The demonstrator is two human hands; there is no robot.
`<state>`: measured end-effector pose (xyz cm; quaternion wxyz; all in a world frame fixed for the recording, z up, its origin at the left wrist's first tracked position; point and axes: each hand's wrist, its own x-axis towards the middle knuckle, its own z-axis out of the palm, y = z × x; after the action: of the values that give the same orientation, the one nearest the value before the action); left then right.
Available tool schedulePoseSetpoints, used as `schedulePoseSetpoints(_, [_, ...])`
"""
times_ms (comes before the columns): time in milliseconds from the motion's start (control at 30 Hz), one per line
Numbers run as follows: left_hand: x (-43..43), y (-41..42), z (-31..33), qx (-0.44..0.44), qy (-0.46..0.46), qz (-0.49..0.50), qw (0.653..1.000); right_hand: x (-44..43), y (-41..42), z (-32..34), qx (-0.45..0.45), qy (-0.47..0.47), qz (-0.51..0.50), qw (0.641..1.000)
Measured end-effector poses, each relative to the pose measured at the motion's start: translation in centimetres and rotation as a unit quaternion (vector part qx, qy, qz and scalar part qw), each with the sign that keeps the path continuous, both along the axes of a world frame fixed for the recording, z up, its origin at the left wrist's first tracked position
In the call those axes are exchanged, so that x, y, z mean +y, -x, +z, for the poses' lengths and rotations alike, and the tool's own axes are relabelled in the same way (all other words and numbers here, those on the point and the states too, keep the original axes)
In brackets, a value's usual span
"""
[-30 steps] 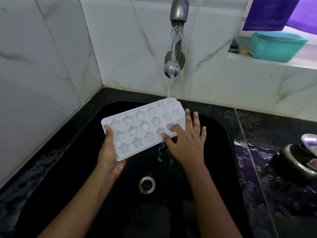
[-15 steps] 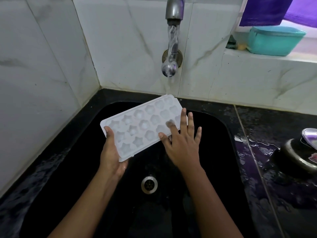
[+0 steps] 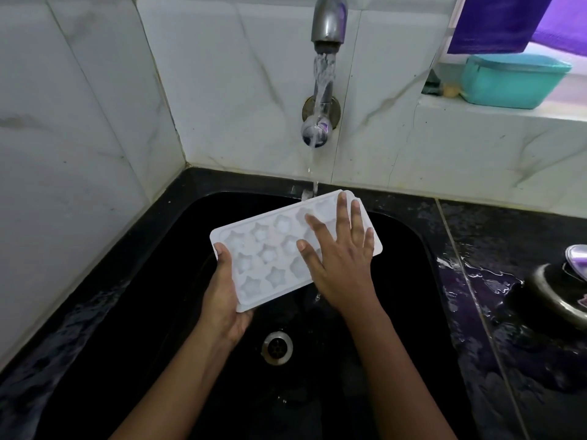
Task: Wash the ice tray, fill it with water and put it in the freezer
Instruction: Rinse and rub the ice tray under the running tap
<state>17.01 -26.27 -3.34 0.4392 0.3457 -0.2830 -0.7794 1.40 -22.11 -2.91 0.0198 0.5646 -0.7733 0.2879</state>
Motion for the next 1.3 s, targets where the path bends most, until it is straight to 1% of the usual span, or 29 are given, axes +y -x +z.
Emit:
schedulePoseSetpoints(200, [0.4,0.2,-0.1,0.001,-0.014,-0.013,1.0,-0.3,-0.6,0.5,-0.012,-0.002,-0.002,1.0])
schedulePoseSetpoints(367, [0.5,0.4,-0.3,0.006,-0.013,-0.027,1.0,-0.2,-0.3,0.6,-0.01,0.01,-0.045,0.999])
schedulePoseSetpoints(567, [0.8,0.1,-0.4,0.008,-0.008,-0.018,1.0,-0.2,-0.5,0.7,-0.025,0.024,0.001,0.999])
schedulePoseSetpoints(667, [1.4,0.1,-0.5,0.003,0.005,-0.027,1.0,0.1,-0.1,0.8,-0.001,0.03,-0.024,0.999])
schedulePoseSetpoints(733, [1.8,0.1,-0.5,0.002,0.002,-0.03,1.0,0.2,0.0,1.0,0.01,0.021,-0.034,0.999])
schedulePoseSetpoints(867, [1.8,-0.3,-0.5,0.011,-0.019,-0.017,1.0,0.2,-0.1,1.1,0.019,-0.029,-0.013,0.999])
schedulePoseSetpoints(1000, [1.2,-0.2,-0.3,0.012,-0.032,-0.005,0.999,0.3,-0.4,0.8,0.018,-0.018,-0.008,1.0])
schedulePoseSetpoints(1167, [1.1,0.3,-0.2,0.002,-0.027,-0.017,0.999,0.3,0.0,0.6,-0.004,-0.019,-0.01,1.0])
schedulePoseSetpoints(1300, [1.2,0.5,-0.3,-0.005,-0.023,-0.027,0.999,0.4,0.0,0.3,0.016,-0.017,-0.032,0.999])
